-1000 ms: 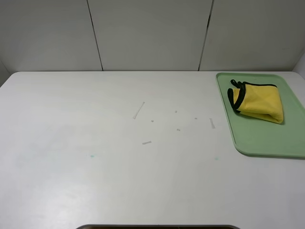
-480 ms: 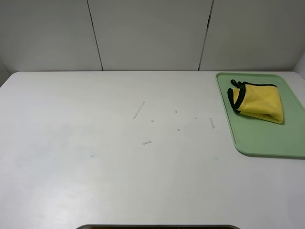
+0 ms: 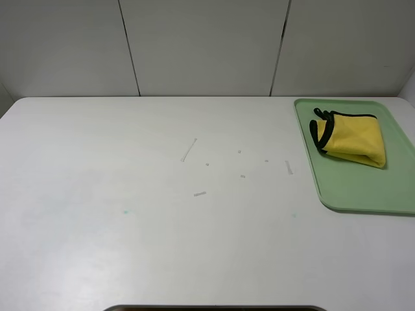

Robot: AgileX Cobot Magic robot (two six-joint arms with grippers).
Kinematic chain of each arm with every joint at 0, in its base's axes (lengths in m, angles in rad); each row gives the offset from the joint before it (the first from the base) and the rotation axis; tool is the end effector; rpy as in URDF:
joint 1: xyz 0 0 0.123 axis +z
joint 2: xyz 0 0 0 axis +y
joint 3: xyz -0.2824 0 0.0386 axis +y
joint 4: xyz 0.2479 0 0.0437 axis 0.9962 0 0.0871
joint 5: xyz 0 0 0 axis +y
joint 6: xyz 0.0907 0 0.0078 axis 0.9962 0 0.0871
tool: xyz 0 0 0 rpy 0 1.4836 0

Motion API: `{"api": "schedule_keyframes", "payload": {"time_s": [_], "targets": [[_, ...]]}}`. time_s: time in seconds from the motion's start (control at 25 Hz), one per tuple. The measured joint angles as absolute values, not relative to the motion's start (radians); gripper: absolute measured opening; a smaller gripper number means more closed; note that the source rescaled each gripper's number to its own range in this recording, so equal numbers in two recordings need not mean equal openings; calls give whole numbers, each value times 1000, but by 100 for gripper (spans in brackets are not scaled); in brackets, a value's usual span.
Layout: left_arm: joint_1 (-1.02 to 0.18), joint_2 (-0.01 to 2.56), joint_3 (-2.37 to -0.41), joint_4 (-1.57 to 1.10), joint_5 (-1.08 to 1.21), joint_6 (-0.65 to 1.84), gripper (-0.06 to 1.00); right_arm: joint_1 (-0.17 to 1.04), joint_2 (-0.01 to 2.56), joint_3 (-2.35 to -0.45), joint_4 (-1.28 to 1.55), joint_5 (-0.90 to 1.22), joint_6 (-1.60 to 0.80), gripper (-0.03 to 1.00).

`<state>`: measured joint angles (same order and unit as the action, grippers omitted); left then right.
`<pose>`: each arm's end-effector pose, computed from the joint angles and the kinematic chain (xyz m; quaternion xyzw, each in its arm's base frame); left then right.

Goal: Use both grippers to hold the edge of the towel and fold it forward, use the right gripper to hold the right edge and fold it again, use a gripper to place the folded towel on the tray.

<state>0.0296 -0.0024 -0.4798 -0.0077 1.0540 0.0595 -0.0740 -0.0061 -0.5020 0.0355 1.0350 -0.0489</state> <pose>-0.0026 -0.0007 0.2721 0.0129 0.8560 0.0192 0.5164 -0.0048 0.0031 0.2798 0.0101 0.8441 -0.0152 0.5359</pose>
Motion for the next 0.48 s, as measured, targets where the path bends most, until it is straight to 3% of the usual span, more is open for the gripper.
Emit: {"api": "schedule_keyframes", "payload": {"time_s": [0.48], "targets": [[30,-2,-480,-8,1054,59,100,-74,-6,-502,35,1035,-49,100]]}}
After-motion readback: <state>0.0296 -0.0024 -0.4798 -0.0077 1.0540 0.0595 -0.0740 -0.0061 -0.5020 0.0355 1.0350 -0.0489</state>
